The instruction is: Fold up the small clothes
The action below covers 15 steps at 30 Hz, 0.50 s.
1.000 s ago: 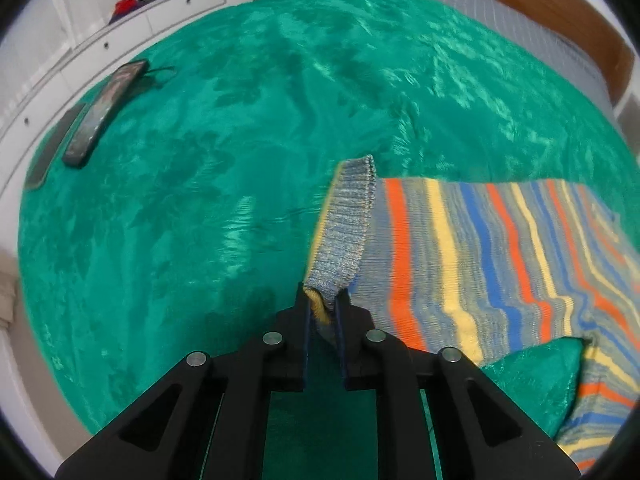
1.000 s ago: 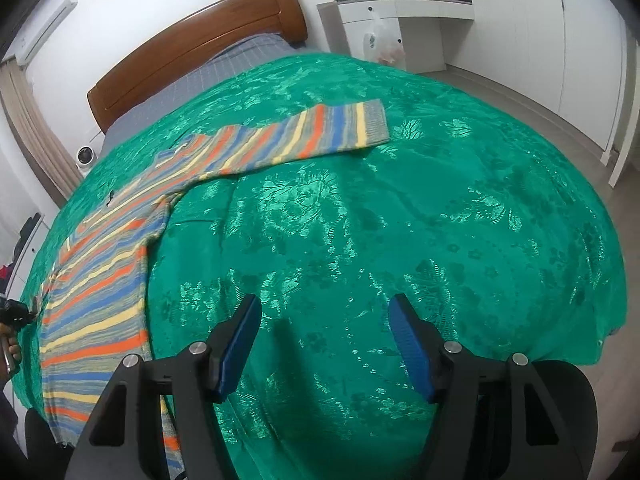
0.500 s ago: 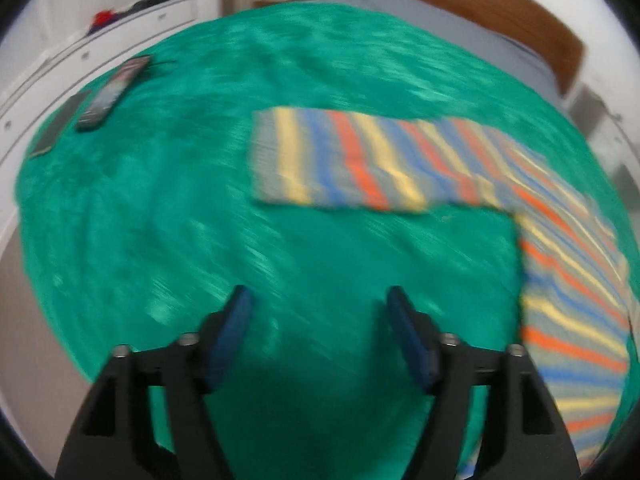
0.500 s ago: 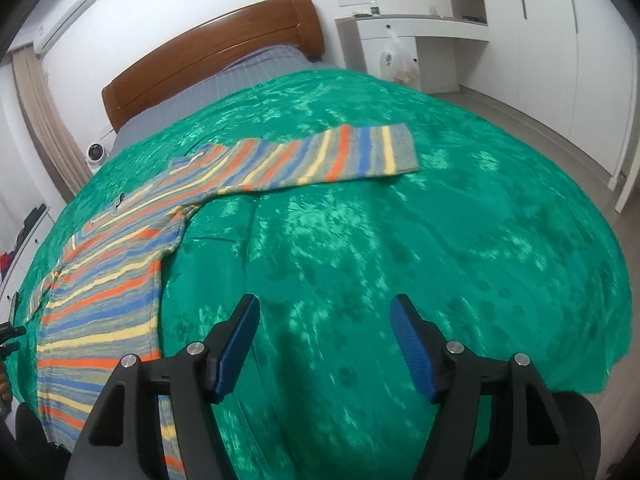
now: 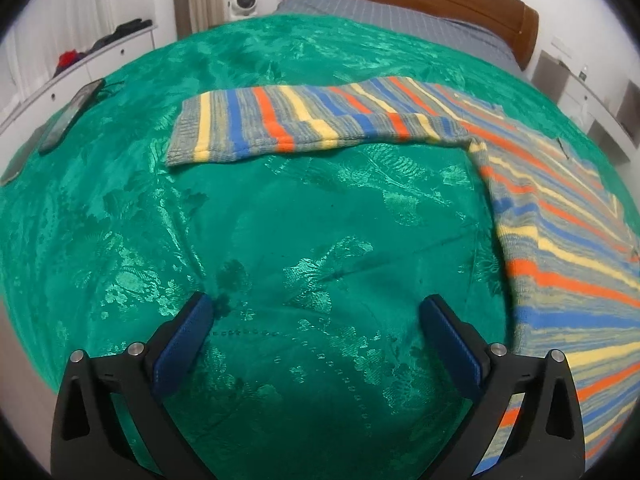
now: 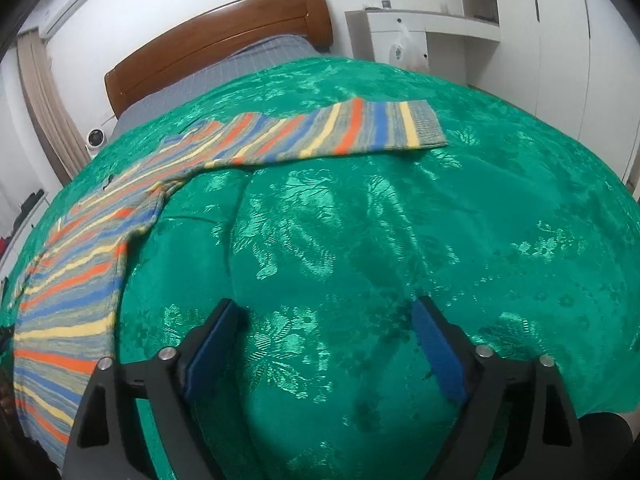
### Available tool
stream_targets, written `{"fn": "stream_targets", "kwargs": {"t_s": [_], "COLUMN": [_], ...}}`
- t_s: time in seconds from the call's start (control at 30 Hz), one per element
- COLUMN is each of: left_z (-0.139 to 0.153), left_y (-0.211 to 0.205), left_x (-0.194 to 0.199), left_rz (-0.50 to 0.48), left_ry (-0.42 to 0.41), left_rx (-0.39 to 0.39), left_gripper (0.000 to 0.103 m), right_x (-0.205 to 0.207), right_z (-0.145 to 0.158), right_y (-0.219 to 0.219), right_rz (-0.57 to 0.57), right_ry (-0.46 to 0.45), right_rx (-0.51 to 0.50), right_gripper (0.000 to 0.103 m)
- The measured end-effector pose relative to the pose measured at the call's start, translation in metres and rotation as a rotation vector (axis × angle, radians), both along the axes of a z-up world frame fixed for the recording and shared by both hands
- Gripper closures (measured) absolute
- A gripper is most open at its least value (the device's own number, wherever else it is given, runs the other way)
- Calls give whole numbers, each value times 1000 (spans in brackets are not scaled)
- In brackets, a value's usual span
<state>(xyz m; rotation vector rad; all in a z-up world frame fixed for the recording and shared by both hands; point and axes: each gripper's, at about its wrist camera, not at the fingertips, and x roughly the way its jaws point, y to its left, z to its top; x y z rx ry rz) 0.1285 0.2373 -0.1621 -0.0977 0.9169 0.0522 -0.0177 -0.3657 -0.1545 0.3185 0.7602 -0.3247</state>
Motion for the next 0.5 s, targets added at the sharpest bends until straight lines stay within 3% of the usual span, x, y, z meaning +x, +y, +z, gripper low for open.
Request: {"fn": "stream_targets", "kwargs": {"t_s": [0.5], "left_z": [-6], "left_y": [-7], "left_x": [0], "left_rz": [-16], "left_ry": [-19], "left_rx": [55], "left_gripper": [0], "right_x": [7], "right_z": [-7], "right_y": [13], "right_rz": [14], "right_ry": [18], "right_rx": [-87], "right_gripper": [2]}}
